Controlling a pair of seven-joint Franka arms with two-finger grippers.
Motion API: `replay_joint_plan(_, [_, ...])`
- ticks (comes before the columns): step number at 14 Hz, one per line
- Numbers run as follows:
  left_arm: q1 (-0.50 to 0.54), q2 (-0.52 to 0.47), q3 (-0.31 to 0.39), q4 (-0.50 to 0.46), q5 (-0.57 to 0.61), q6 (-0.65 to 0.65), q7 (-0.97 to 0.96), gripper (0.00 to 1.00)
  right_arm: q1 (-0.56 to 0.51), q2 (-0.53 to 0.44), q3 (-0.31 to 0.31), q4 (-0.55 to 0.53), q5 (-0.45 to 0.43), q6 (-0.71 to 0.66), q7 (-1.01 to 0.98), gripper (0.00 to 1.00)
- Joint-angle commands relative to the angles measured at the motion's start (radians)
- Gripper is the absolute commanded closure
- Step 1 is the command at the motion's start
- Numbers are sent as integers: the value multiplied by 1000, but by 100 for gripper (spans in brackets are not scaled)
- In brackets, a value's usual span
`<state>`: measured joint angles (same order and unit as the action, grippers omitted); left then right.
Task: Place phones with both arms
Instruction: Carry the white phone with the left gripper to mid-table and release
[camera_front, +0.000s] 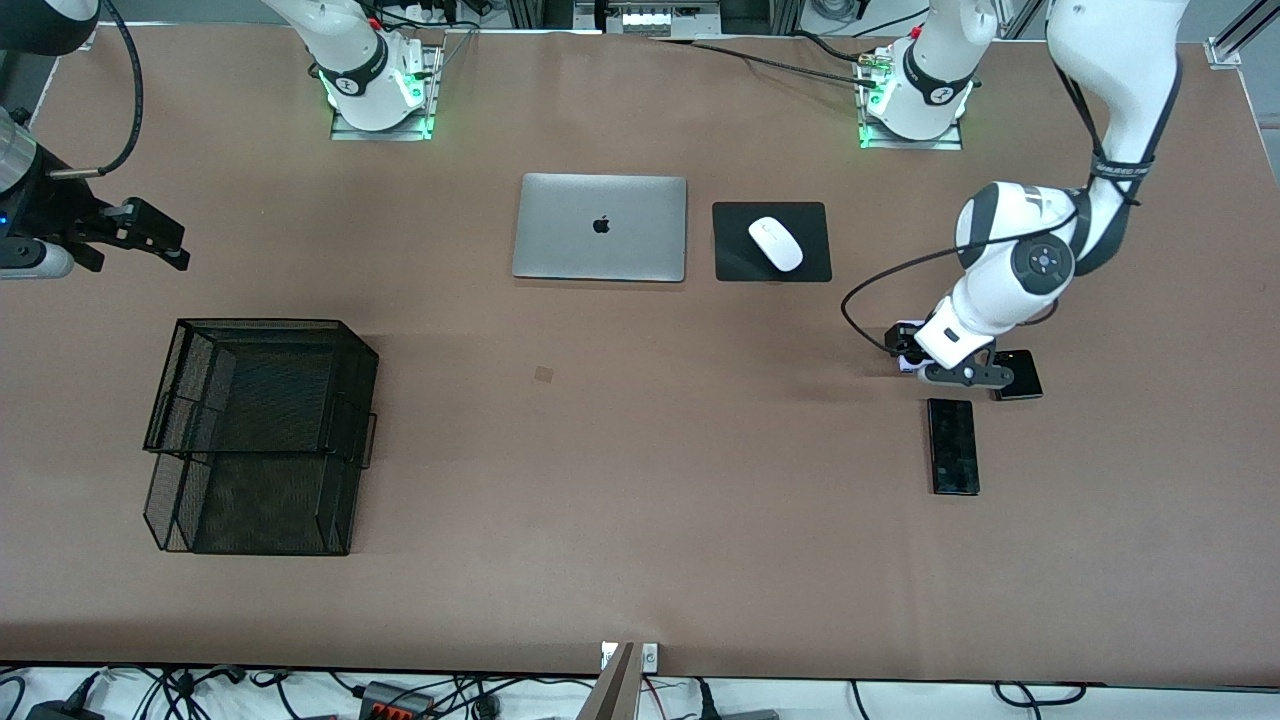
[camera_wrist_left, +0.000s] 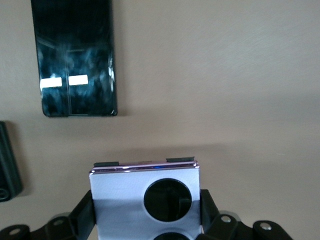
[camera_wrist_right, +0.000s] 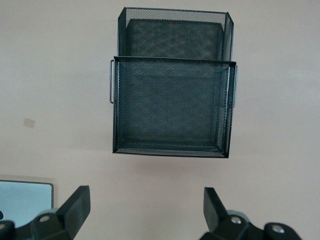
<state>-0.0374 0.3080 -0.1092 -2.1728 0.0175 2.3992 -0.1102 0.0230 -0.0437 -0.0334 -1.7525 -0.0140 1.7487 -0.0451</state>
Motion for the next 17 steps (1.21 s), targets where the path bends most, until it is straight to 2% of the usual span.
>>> replay_joint_plan(1, [-44,64,-36,238,-8,-220,-8,69,0,-10,3,-12,-9,11,-6,0])
replay_joint_plan(3, [-116,146,-72,380,-19,-253,-29,69,-1,-8,1,-13,-7,11,-7,0])
replay_joint_plan(5, [-218,261,-76,528,-17,-252,-116,68,-2,-8,1,-13,-9,11,-9,0])
replay_joint_plan(7, [-301,374,-78,678,-19,-250,-259,69,0,-7,3,-13,-9,12,-9,0])
replay_joint_plan(8, [-337,413,-78,723,-17,-246,-329,68,2,-5,3,-13,-9,15,-9,0])
replay_joint_plan(10, [-444,494,-76,783,-21,-182,-378,68,3,-1,3,-13,-9,20,-7,0])
replay_joint_plan(13, [-505,582,-81,800,-57,-2,-443,68,3,8,3,-13,-9,26,-7,0])
replay_joint_plan(16, [-547,622,-81,798,-96,52,-502,66,18,8,3,-13,-9,34,-9,0])
replay_joint_plan(17, [-555,620,-81,798,-108,52,-506,39,18,8,3,-13,-9,34,-9,0])
